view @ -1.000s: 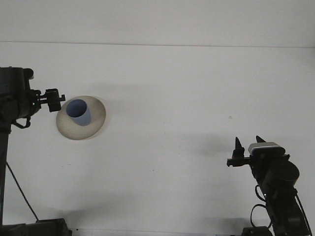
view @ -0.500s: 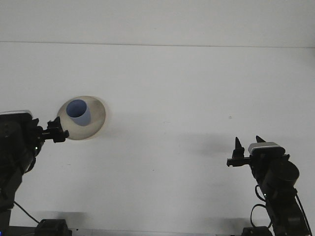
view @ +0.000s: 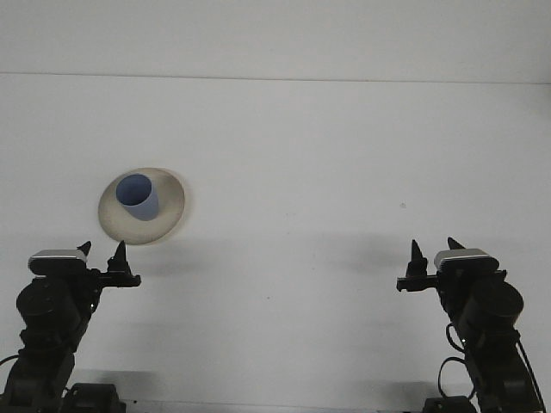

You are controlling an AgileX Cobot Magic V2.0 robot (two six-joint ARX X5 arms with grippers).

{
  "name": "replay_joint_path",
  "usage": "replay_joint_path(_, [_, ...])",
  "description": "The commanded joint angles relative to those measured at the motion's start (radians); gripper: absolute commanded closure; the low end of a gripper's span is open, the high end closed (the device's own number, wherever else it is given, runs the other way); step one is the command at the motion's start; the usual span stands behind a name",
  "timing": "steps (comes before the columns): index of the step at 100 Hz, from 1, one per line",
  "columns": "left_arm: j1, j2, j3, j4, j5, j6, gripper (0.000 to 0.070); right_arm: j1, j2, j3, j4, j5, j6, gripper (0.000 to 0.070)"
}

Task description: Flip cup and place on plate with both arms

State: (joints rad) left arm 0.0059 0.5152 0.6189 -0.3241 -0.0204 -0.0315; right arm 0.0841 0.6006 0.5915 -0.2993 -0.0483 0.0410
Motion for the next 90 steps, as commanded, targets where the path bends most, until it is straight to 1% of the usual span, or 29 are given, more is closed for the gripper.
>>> replay_joint_path(1, [-0.001, 0.0, 0.015, 0.034, 0.002, 0.013, 0.0266, 0.001, 0.002, 0.004, 0.015, 0.003, -0.004, 0.0238])
replay_joint_path(19, [-0.001, 0.0, 0.015, 0.037, 0.002, 0.013, 0.0268, 0.001, 0.002, 0.004, 0.015, 0.003, -0.005, 0.0238])
replay_joint_path(31, [-0.001, -0.002, 0.015, 0.038, 0.002, 0.012, 0.0284, 0.001, 0.002, 0.004, 0.015, 0.003, -0.005, 0.024])
replay_joint_path(36, [-0.001, -0.004, 0.015, 0.038, 0.002, 0.013, 0.0318, 0.001, 0.002, 0.004, 0.015, 0.004, -0.005, 0.0259])
replay_joint_path(38, [-0.001, -0.005, 0.015, 0.037, 0.002, 0.013, 0.0371, 0.001, 0.002, 0.004, 0.015, 0.004, -0.005, 0.0282])
replay_joint_path(39, [-0.001, -0.005, 0.015, 0.037, 0.002, 0.013, 0.0382, 0.001, 0.002, 0.004, 0.015, 0.004, -0.005, 0.0289])
replay_joint_path(41, [-0.001, -0.006, 0.015, 0.037, 0.002, 0.013, 0.0437, 0.001, 0.002, 0.004, 0.015, 0.004, -0.005, 0.0331])
replay_joint_path(43, [-0.001, -0.006, 0.015, 0.036, 0.002, 0.013, 0.0473, 0.001, 0.002, 0.004, 0.015, 0.004, -0.005, 0.0361])
replay_joint_path(44, [-0.001, -0.006, 0.015, 0.036, 0.002, 0.013, 0.051, 0.001, 0.002, 0.004, 0.015, 0.004, -0.005, 0.0394])
replay_joint_path(46, [-0.001, -0.007, 0.015, 0.037, 0.002, 0.013, 0.0558, 0.001, 0.002, 0.004, 0.015, 0.004, -0.005, 0.0442])
replay_joint_path(49, [-0.001, -0.007, 0.015, 0.037, 0.002, 0.013, 0.0616, 0.001, 0.002, 0.004, 0.015, 0.004, -0.005, 0.0501])
replay_joint_path(51, [-0.001, -0.007, 0.015, 0.036, 0.002, 0.013, 0.0668, 0.001, 0.002, 0.004, 0.015, 0.004, -0.005, 0.0559])
replay_joint_path(52, [-0.001, -0.007, 0.015, 0.036, 0.002, 0.013, 0.0678, 0.001, 0.002, 0.004, 0.015, 0.004, -0.005, 0.0572])
replay_joint_path(53, [-0.001, -0.007, 0.015, 0.035, 0.002, 0.013, 0.07, 0.001, 0.002, 0.004, 0.015, 0.004, -0.005, 0.0608])
replay_joint_path(57, [-0.001, -0.007, 0.015, 0.035, 0.002, 0.013, 0.0693, 0.001, 0.002, 0.004, 0.015, 0.003, -0.005, 0.0691])
replay_joint_path(58, [-0.001, -0.007, 0.015, 0.035, 0.002, 0.013, 0.0693, 0.001, 0.002, 0.004, 0.015, 0.003, -0.005, 0.07])
replay_joint_path(90, [-0.001, -0.007, 0.015, 0.034, 0.002, 0.013, 0.0689, 0.001, 0.002, 0.004, 0.015, 0.003, -0.005, 0.07])
